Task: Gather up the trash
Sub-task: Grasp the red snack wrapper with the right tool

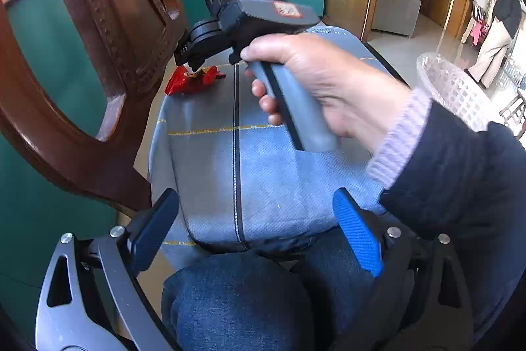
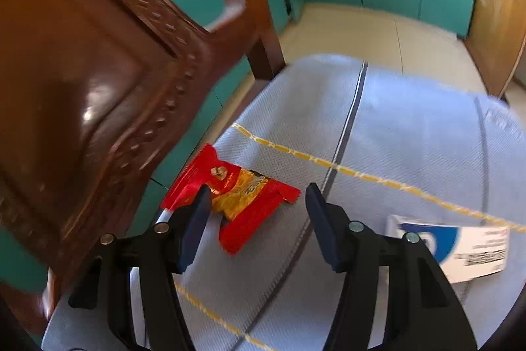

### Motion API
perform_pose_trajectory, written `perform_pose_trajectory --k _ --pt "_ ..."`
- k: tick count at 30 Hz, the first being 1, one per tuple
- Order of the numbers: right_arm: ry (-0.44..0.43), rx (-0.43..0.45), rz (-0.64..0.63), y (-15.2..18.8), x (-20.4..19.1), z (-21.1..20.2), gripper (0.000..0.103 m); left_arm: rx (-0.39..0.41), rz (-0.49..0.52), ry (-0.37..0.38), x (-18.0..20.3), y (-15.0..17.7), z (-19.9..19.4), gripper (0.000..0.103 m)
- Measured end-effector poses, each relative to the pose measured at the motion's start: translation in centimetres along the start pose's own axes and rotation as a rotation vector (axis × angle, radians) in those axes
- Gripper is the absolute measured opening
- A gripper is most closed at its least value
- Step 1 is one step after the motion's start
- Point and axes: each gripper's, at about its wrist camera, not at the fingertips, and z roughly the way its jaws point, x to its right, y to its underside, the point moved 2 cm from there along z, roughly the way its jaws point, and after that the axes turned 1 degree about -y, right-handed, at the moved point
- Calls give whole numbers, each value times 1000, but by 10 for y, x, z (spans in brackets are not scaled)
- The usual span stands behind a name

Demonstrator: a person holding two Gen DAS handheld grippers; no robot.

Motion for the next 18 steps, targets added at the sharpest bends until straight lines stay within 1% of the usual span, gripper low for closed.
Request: perform_pose_trajectory --k 1,2,3,4,5,6,7,9,11,14,16,18 --pt "-5 -12 12 1 1 5 58 1 -2 3 -1 1 1 94" --pt "-12 -19 15 4 2 9 51 2 -5 5 -3 1 3 94" --pt "-21 -31 15 6 0 13 37 3 -8 6 -4 1 4 94" --pt "-24 -40 13 8 0 15 30 5 -10 9 -5 1 3 94" --pt "-34 -53 14 10 -1 18 16 6 -10 16 -4 1 4 94" --pt "-48 -64 16 12 -1 20 11 8 -9 23 -4 1 4 94" --pt "-55 -69 16 15 -1 19 8 11 -8 24 -3 1 4 94" --pt "-57 -72 -7 24 0 11 6 15 -9 28 -3 1 3 94" --pt "-56 -71 -37 31 -1 2 5 17 -17 32 -2 2 2 94" --pt "-56 -69 -67 42 6 -24 4 20 -17 39 -2 3 -1 94" --pt "-22 -72 -118 52 14 -46 4 24 -12 45 0 3 -3 94" --pt "62 -76 -186 62 26 -67 4 25 -15 53 0 4 -4 94"
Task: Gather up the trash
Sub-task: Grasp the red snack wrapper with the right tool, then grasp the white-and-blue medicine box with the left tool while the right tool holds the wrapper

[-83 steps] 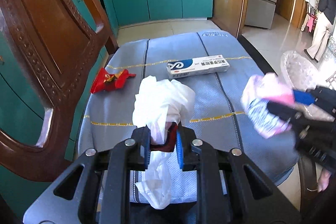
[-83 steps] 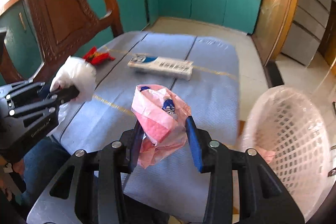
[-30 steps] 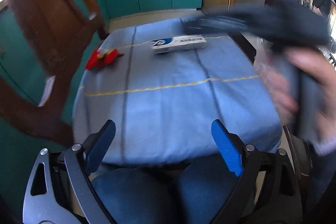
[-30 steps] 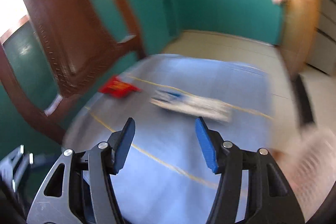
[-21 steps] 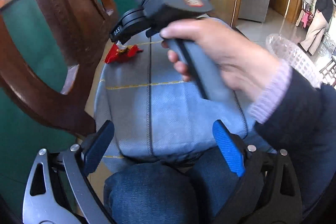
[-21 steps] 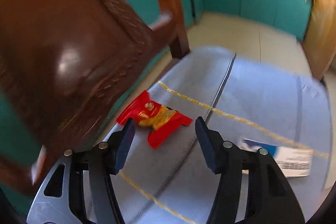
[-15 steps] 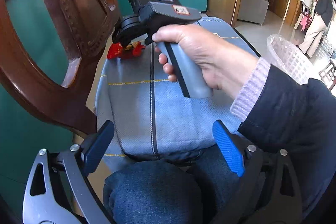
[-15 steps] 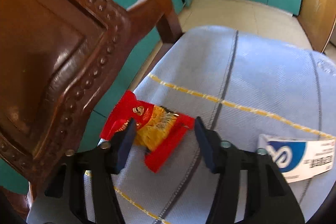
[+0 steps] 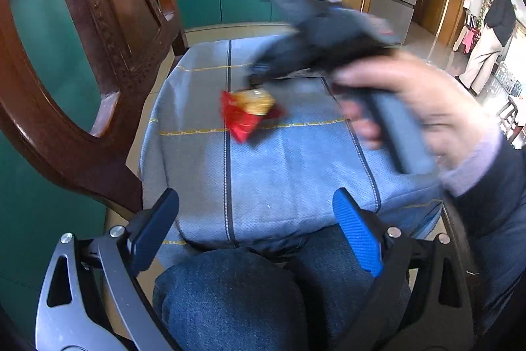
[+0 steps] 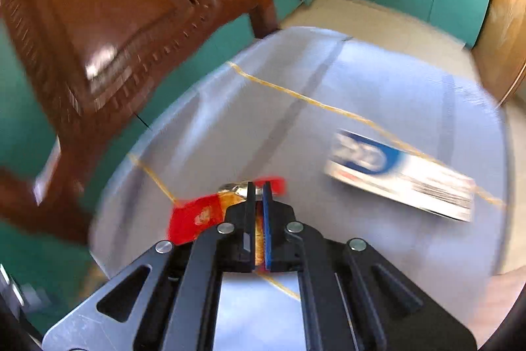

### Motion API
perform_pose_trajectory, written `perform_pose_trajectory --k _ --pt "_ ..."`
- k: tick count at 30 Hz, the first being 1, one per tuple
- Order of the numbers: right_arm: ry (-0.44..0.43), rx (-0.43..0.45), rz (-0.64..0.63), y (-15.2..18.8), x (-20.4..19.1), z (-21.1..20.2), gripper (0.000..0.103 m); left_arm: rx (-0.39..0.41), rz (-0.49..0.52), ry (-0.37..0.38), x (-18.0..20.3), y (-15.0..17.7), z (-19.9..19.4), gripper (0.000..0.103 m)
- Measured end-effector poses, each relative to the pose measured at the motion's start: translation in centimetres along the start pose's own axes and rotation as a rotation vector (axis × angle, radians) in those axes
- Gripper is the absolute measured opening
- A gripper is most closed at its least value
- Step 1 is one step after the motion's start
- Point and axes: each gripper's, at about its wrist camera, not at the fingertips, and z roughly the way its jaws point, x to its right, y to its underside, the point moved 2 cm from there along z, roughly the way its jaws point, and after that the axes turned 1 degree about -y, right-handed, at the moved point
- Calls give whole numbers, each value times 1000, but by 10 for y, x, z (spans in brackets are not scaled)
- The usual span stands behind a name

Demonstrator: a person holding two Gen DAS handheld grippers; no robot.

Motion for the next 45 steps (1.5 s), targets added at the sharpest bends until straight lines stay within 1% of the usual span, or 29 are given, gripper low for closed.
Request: perform_pose_trajectory --k 2,4,5,7,8,9,10,11,15,18,19,20,21,22,24,27,30,32,35,38,40,41,42,43,44,45 --pt "87 -14 -25 13 20 -17 4 -3 -1 8 1 0 0 94" --pt "132 -11 4 24 39 -33 5 -3 5 7 3 2 0 94" --pt "141 0 20 32 45 -42 8 -2 7 6 3 2 0 94" --pt "147 33 76 38 56 -56 35 2 9 5 3 1 -1 94" --pt "146 50 94 42 58 -61 64 5 9 5 4 0 -1 94" --pt "146 67 101 44 60 -60 83 10 11 4 4 -1 -3 94" --pt "148 81 100 48 59 -62 86 12 14 1 6 -2 -3 94" --pt "145 81 88 52 56 -60 86 15 17 -4 6 -3 -4 94" --pt "143 37 76 63 47 -39 86 16 17 -18 6 -4 -5 94" --pt "118 37 71 64 42 -25 85 19 19 -31 4 -6 -7 94" --pt "115 37 75 64 42 -21 82 19 18 -34 4 -6 -7 94" --pt "112 35 80 66 42 -20 69 20 17 -37 3 -7 -7 94" --pt "96 25 91 67 43 -16 61 22 18 -40 3 -8 -8 94" --pt "78 19 102 69 44 -14 48 25 20 -43 2 -9 -8 94" --pt "43 24 125 72 47 -14 38 31 21 -53 2 -14 -5 94" --pt "20 28 141 75 51 -16 32 42 21 -53 0 -22 0 94" --pt "10 33 152 82 52 -25 32 78 14 -51 -4 -46 8 94" --pt "2 33 159 89 54 -34 32 85 24 -52 -4 -66 20 95" --pt "-10 33 165 101 56 -46 32 55 65 -19 4 -106 56 95" --pt "-37 24 177 112 58 -55 32 34 111 49 21 -147 94 99" --pt "-56 20 185 120 59 -60 32 5 179 120 41 -169 125 100" --pt "-62 20 188 122 59 -62 32 -26 214 169 50 -175 139 100" --pt "-66 22 192 126 59 -64 32 -90 264 246 61 -180 160 100" --pt "-70 25 197 128 60 -66 32 -142 300 292 69 -181 173 100" --pt "-77 28 208 131 62 -67 32 -187 338 317 75 -181 185 100" --pt "-84 31 218 135 65 -68 32 -217 400 312 83 -178 196 100"
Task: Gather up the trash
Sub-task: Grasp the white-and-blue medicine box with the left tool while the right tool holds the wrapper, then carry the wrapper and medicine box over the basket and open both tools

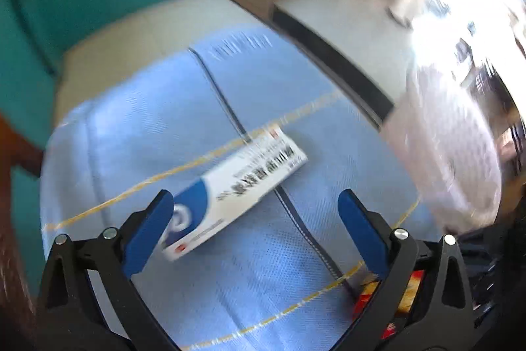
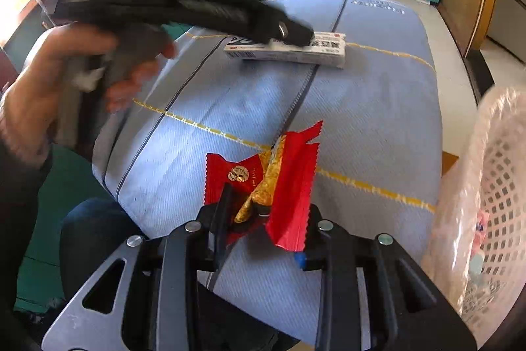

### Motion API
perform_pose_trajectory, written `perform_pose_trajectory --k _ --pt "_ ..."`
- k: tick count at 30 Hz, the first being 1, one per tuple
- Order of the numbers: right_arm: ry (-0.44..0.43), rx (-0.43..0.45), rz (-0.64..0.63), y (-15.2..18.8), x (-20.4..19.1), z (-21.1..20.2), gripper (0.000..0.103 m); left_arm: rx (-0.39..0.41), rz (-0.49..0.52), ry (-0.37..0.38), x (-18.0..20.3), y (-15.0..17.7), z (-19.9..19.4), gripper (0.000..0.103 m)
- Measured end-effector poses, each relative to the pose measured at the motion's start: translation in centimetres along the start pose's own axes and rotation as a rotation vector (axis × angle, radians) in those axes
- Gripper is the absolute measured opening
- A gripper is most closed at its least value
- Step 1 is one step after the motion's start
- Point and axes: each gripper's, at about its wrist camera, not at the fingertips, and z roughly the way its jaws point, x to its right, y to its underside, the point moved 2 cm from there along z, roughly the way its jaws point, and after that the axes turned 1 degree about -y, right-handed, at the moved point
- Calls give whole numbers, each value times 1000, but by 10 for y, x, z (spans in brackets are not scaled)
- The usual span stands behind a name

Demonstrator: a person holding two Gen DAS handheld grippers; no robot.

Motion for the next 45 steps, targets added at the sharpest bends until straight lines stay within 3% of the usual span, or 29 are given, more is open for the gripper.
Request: perform_pose_trajectory --k 3,5,9,12,15,18,19,22,26,32,34,36,42,45 --pt "-21 6 32 4 9 -2 32 -33 167 -53 14 -1 16 100" --pt "-32 4 44 4 14 1 32 -86 266 -48 23 3 28 100" --pt "-44 0 66 1 25 7 32 -92 375 -99 32 8 38 101" --pt "-43 7 72 -1 30 6 32 -122 295 -67 23 4 43 101" --pt "-39 17 83 -5 36 3 32 -102 272 -44 19 4 41 95" --pt "-29 31 89 -8 40 -1 32 -74 259 -43 15 7 32 67" --pt "-24 35 88 -8 40 -2 32 -71 253 -51 13 7 30 53" --pt "16 50 74 -10 38 -4 30 -71 210 -55 12 12 21 44" --pt "42 60 59 -10 34 -8 27 -16 176 -88 11 21 5 42" --pt "105 76 33 -12 32 -19 25 89 70 -292 15 49 -35 40" --pt "125 84 26 -14 31 -22 25 119 6 -383 18 59 -50 40" --pt "144 96 17 -17 29 -26 24 164 -79 -427 22 70 -68 40" --pt "205 159 -17 -30 19 -45 23 268 -271 -478 30 95 -106 40" --pt "226 198 -33 -37 13 -59 23 312 -321 -503 39 101 -119 40"
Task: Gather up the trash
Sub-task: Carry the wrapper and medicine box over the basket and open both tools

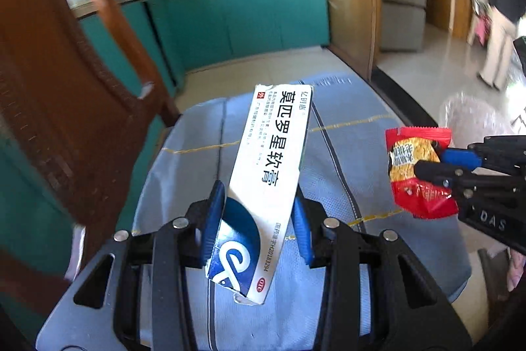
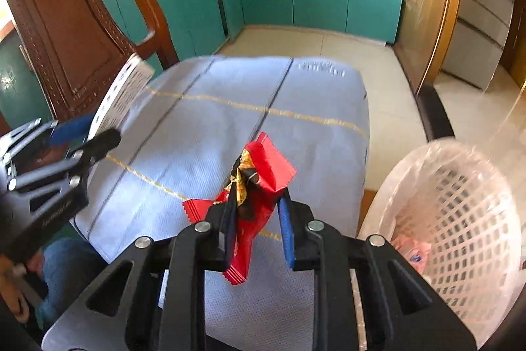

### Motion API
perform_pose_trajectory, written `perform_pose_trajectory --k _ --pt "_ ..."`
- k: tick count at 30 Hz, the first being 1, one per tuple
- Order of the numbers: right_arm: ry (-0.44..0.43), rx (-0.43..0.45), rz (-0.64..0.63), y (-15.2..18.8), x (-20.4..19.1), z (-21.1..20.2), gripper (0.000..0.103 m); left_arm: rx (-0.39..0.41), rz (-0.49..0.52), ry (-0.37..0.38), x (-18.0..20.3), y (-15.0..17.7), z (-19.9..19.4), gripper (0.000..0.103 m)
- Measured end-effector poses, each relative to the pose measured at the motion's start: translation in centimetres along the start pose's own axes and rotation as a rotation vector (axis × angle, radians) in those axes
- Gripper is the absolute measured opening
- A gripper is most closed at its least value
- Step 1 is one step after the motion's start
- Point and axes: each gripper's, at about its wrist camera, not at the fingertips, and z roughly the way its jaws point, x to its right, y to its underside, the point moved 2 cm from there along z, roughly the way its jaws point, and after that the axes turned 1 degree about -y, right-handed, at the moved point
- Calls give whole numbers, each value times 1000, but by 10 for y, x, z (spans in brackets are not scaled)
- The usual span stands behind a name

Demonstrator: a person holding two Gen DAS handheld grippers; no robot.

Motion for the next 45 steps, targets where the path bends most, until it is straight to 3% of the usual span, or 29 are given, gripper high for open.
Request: perform_pose_trajectory --k 6,16,27,35,45 --pt "34 72 -35 -12 -10 -23 23 62 -78 -41 -10 2 -33 40" --pt "17 87 -44 -4 -18 -32 23 87 -122 -60 -17 12 -63 40" --pt "54 120 -19 4 4 -53 23 82 -108 -32 1 10 -61 40" --pt "177 148 77 23 75 -88 23 65 -42 151 71 3 -57 40" --pt "301 138 244 73 165 -121 23 51 65 347 167 -13 -53 40"
